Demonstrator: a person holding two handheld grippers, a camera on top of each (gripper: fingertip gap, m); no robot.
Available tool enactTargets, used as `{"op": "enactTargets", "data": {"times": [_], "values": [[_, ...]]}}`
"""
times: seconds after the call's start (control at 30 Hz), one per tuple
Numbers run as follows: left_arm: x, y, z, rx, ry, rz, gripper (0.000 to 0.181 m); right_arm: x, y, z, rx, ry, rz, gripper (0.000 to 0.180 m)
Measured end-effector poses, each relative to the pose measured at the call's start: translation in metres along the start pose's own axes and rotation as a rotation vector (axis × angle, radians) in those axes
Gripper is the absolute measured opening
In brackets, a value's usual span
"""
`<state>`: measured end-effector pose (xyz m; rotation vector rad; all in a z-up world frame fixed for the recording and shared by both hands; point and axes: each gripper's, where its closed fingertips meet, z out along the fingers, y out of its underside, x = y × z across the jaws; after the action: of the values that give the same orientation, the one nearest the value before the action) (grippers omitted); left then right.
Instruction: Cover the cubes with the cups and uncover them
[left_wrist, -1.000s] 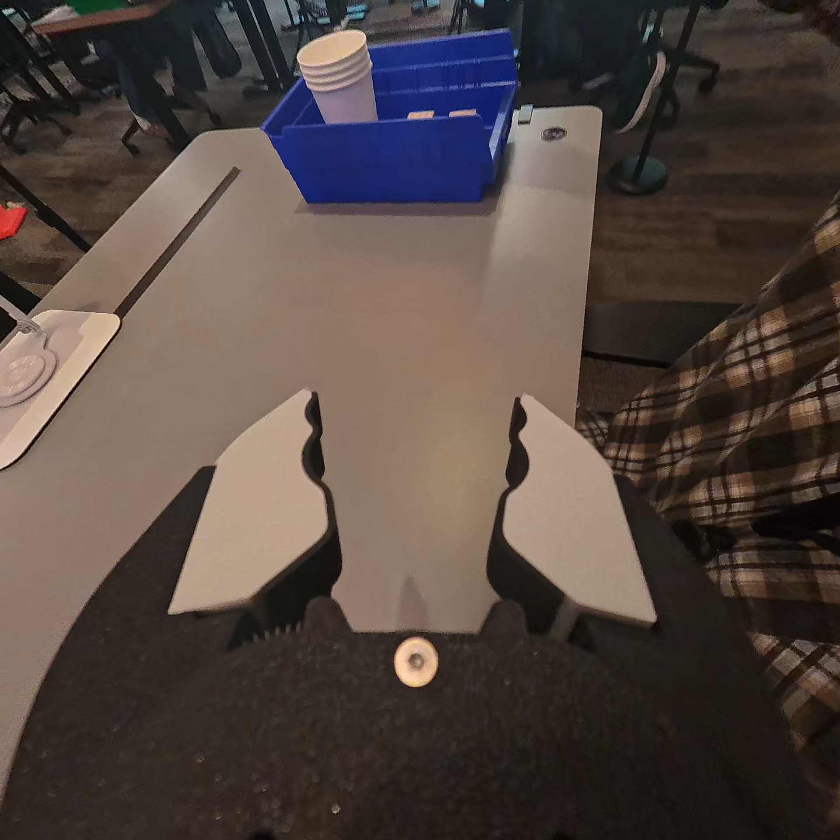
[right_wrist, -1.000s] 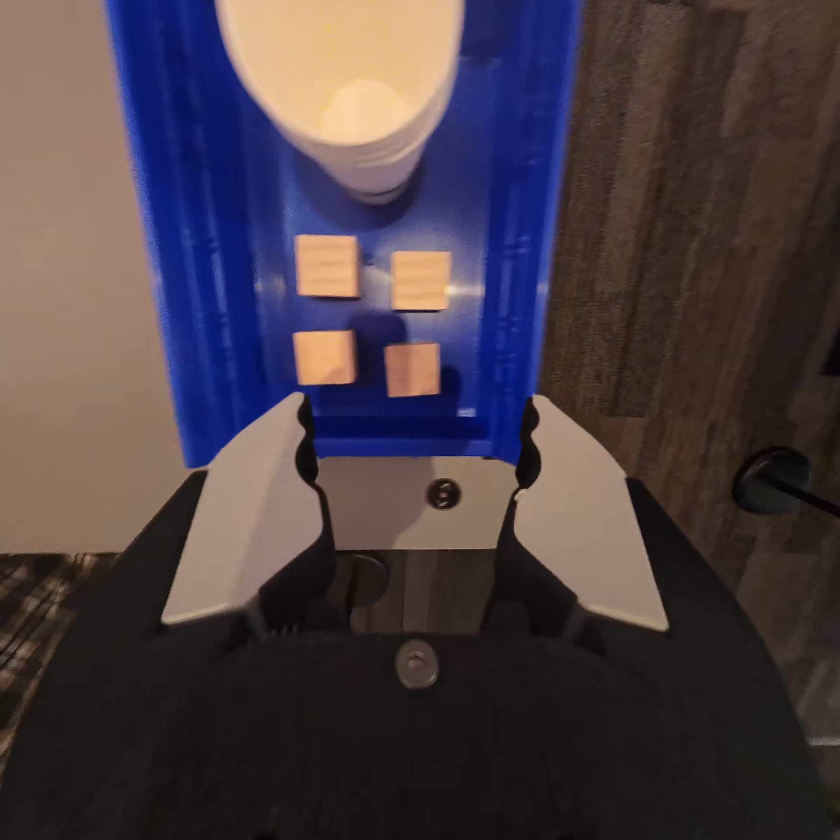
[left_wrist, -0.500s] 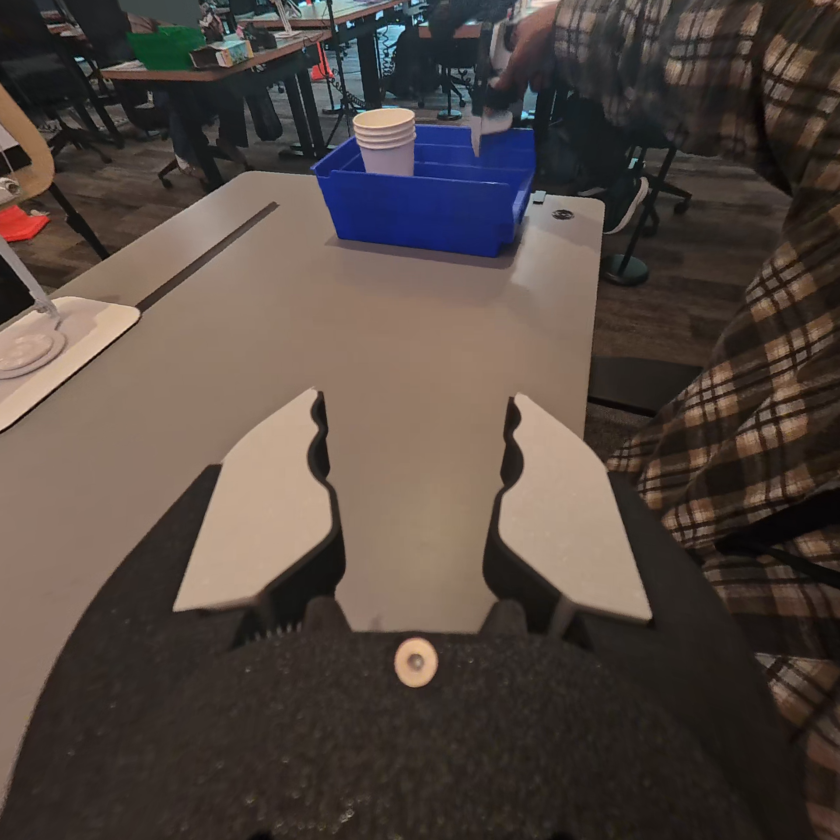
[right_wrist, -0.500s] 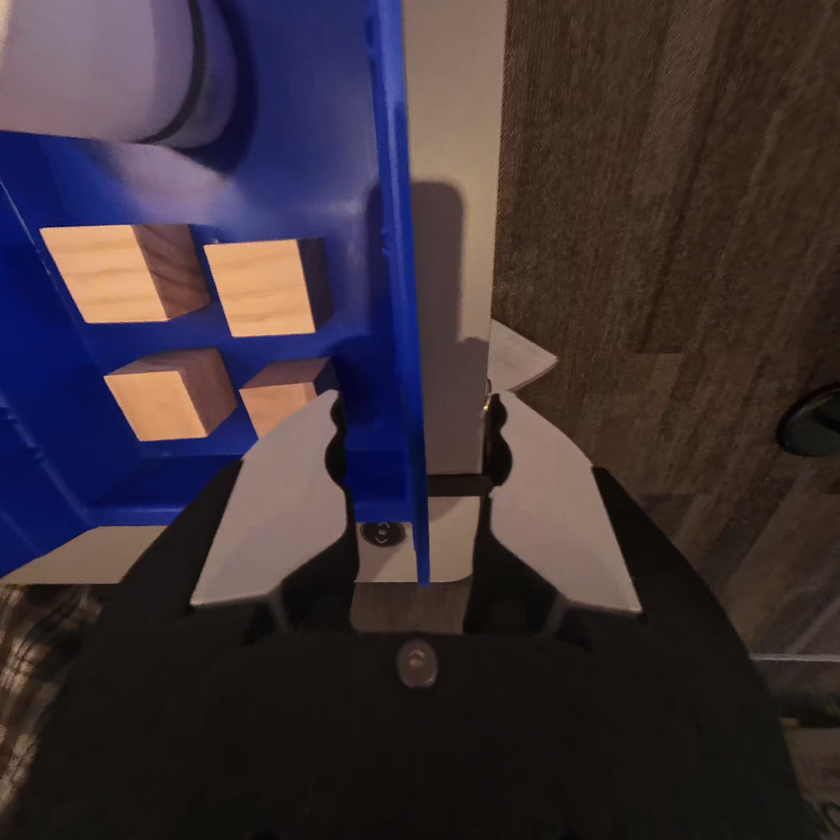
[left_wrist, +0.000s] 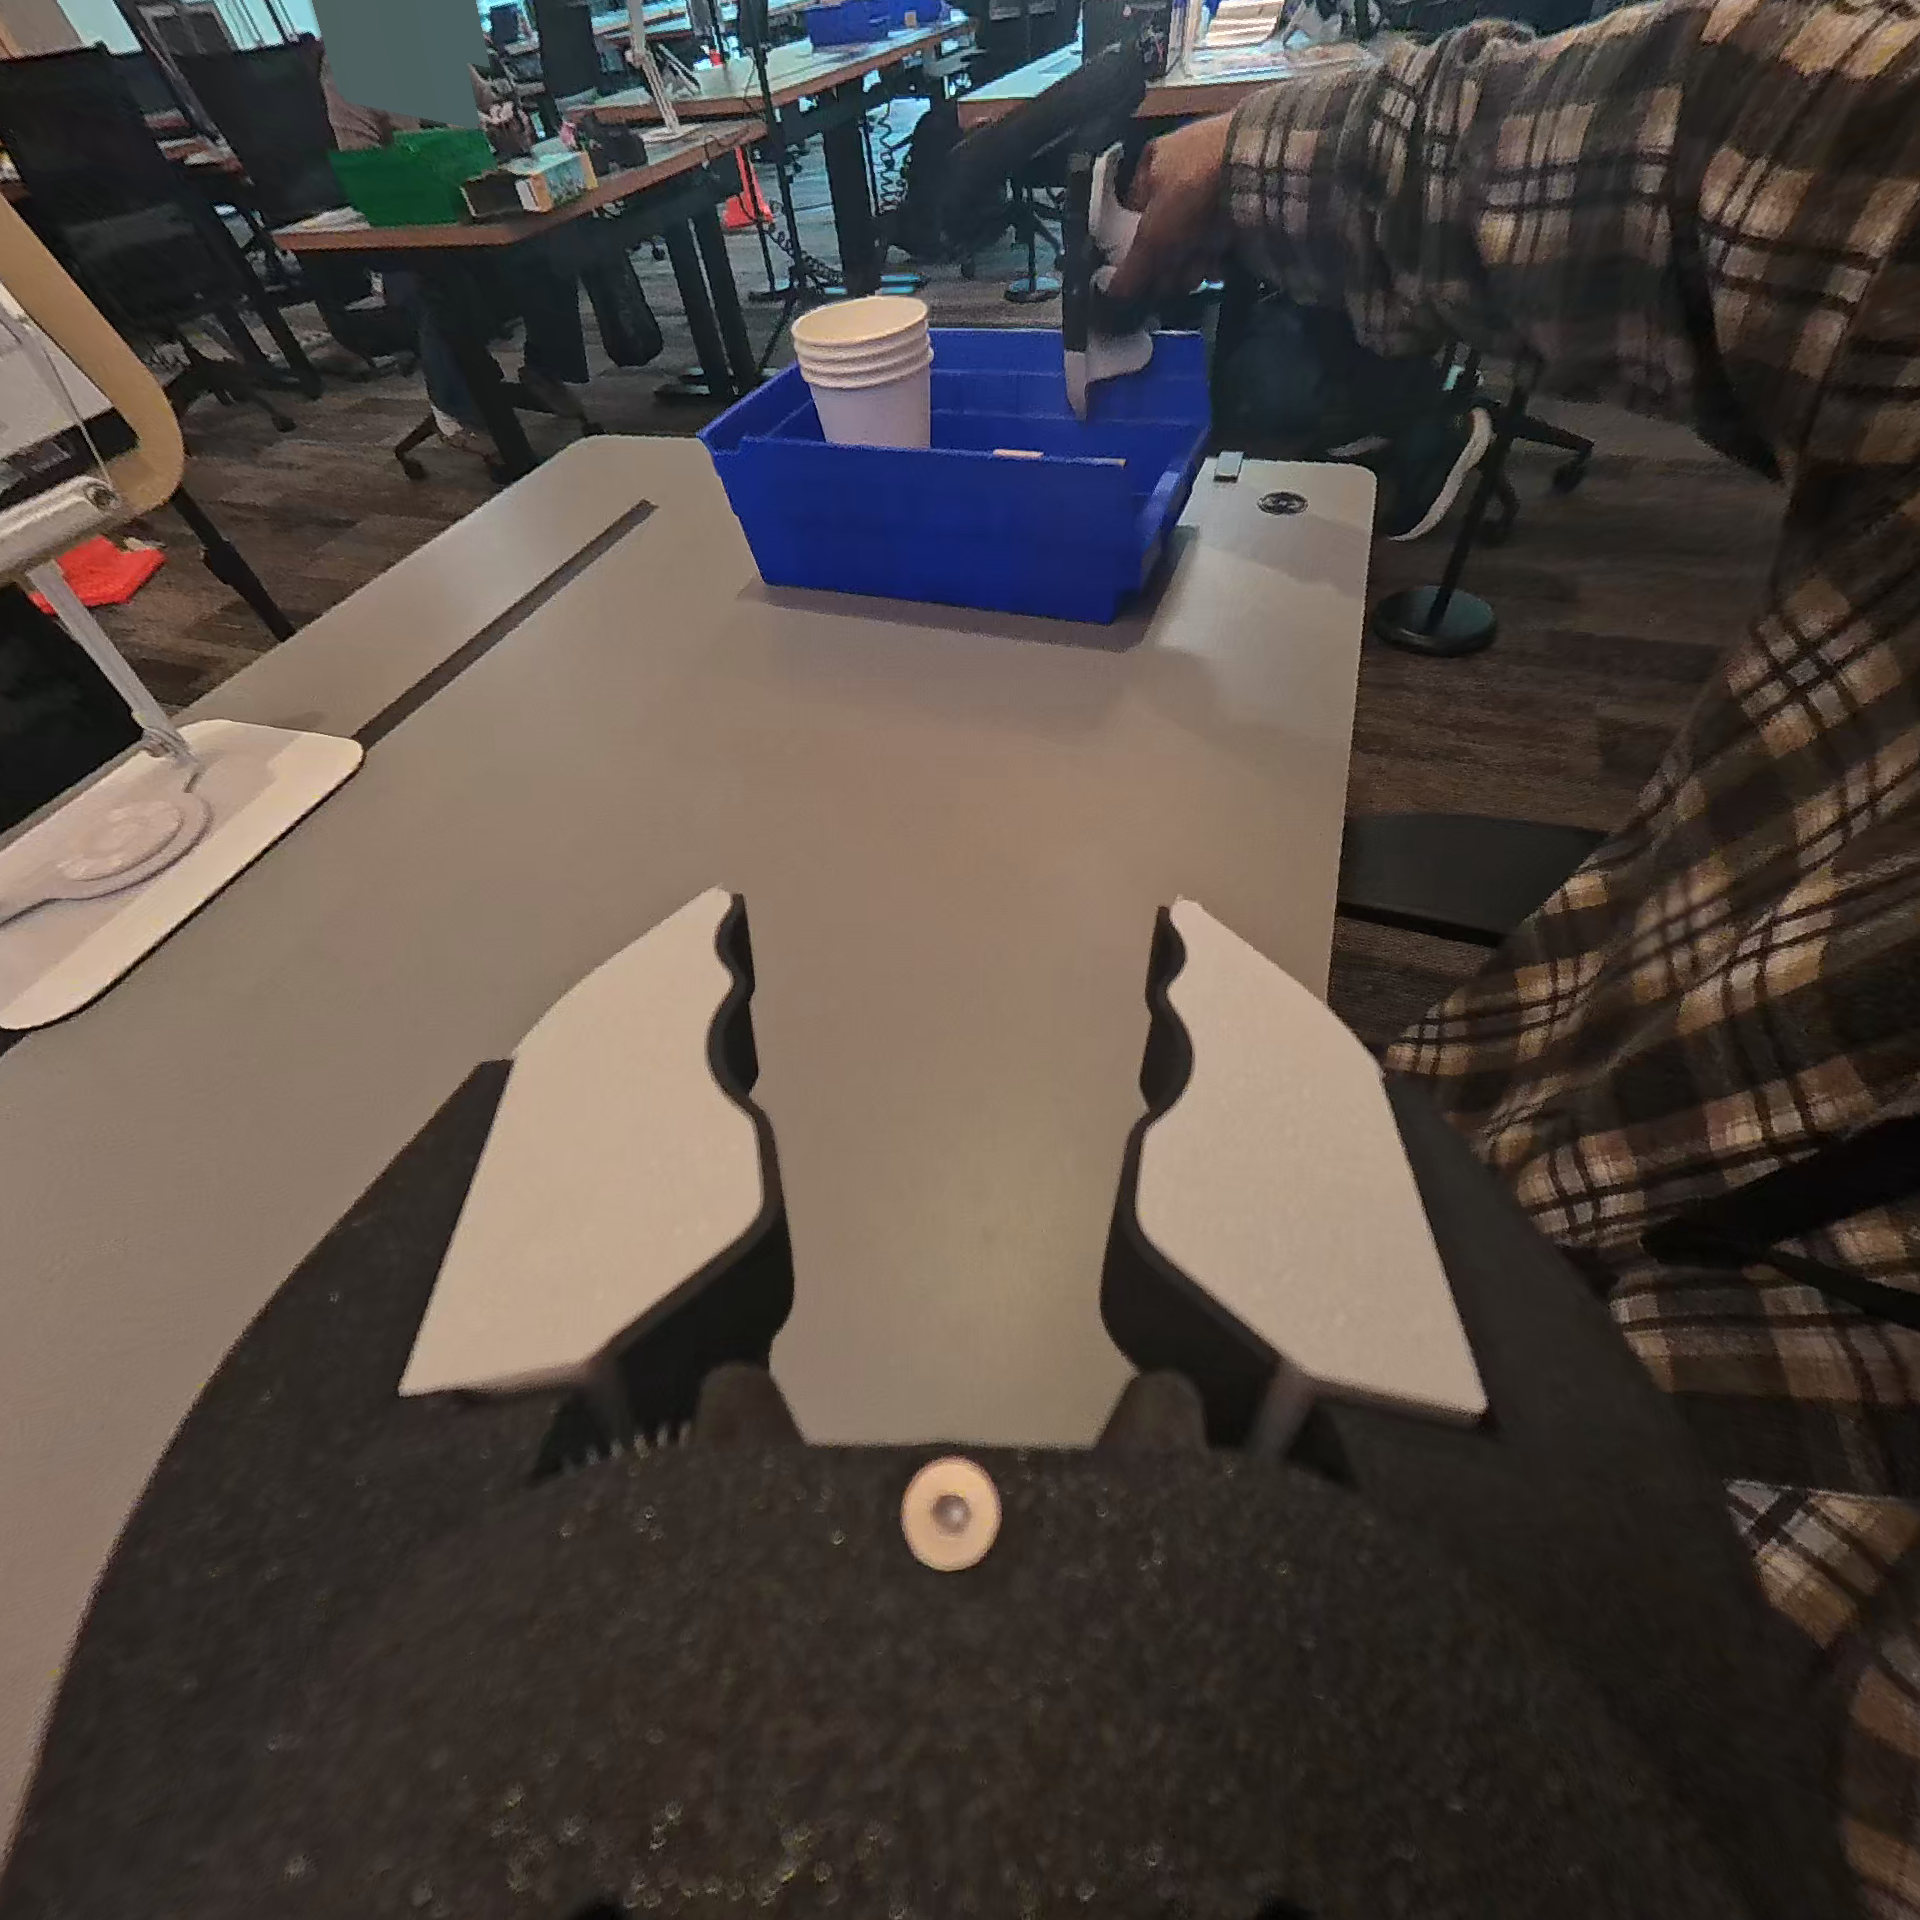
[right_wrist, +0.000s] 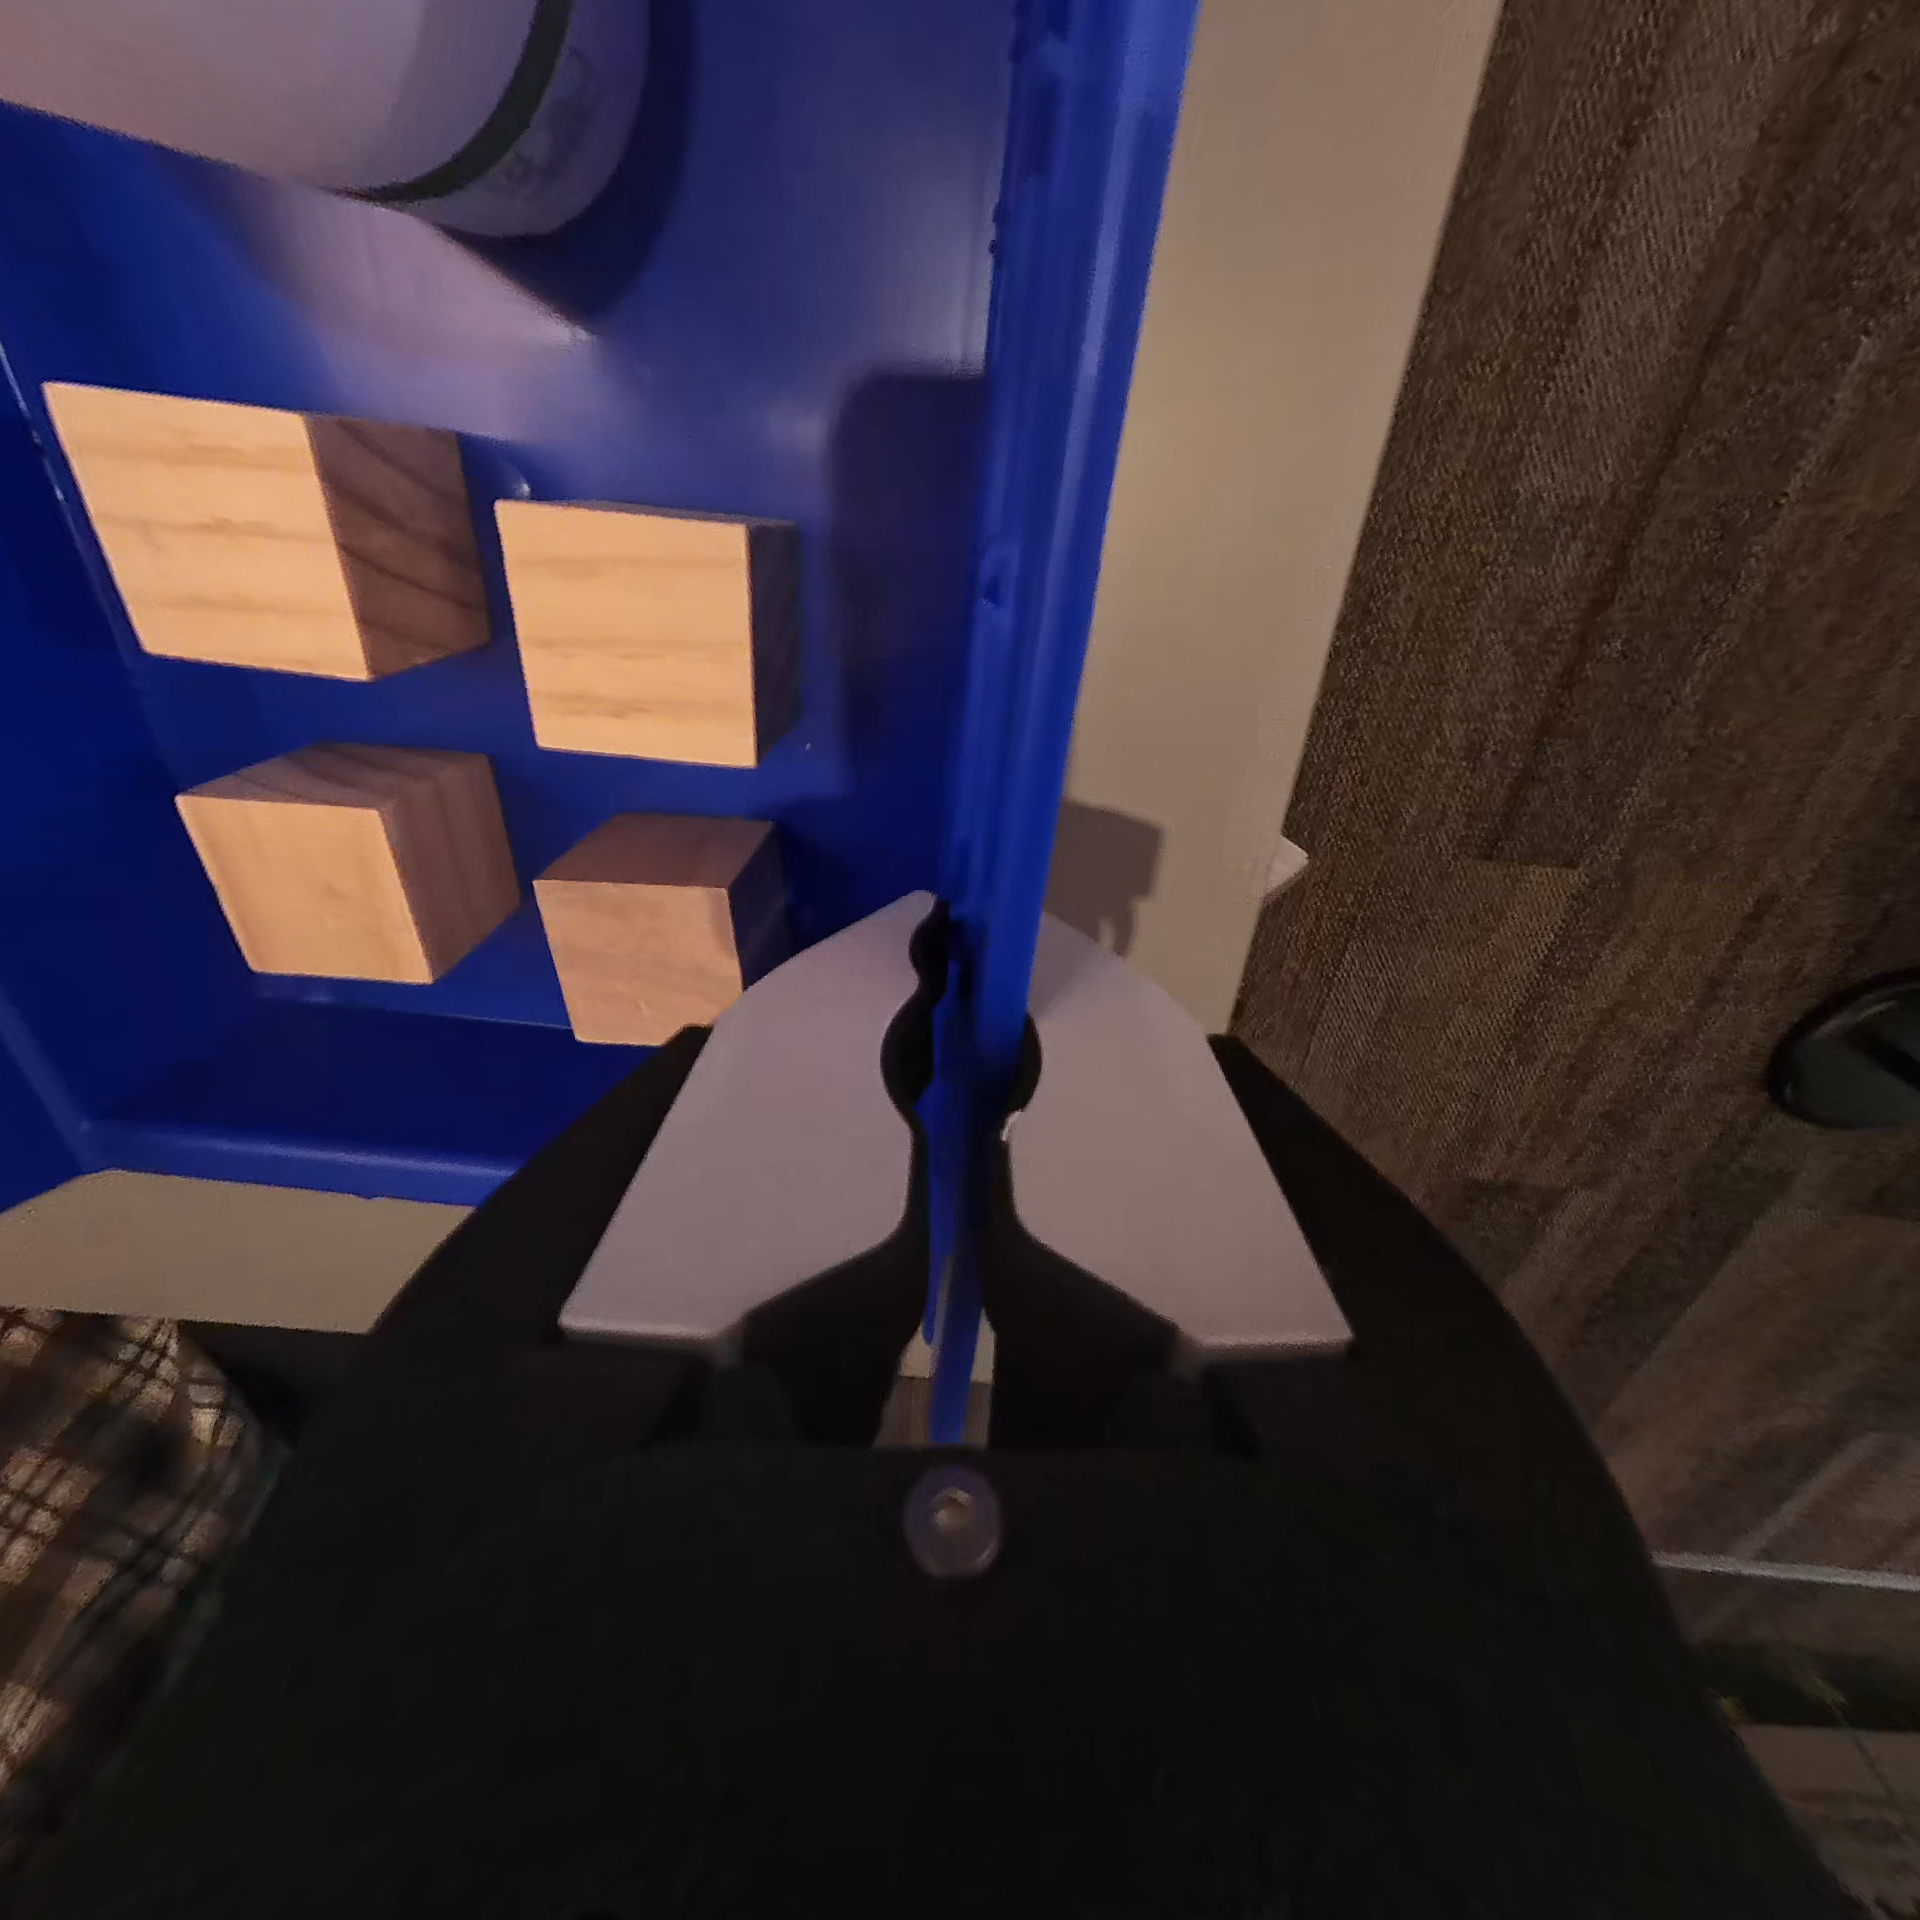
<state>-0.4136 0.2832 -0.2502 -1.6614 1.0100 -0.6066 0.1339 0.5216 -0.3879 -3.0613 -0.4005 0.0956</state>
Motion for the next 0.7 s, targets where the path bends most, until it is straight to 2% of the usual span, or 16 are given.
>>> {"op": "enactTargets", "data": {"times": [0.3,0.7], "values": [[-0.012,-0.015,-0.039,0.043,-0.125,-0.029,0.071,-0.061,-0.016,0.004,0.068,-0.025,-0.075,0.004],[-0.026,-0.026,-0.094,0.087,-0.275,-0.051,0.069,-0.186,-0.038,0.012,0.089,-0.074,-0.184,0.005]]}}
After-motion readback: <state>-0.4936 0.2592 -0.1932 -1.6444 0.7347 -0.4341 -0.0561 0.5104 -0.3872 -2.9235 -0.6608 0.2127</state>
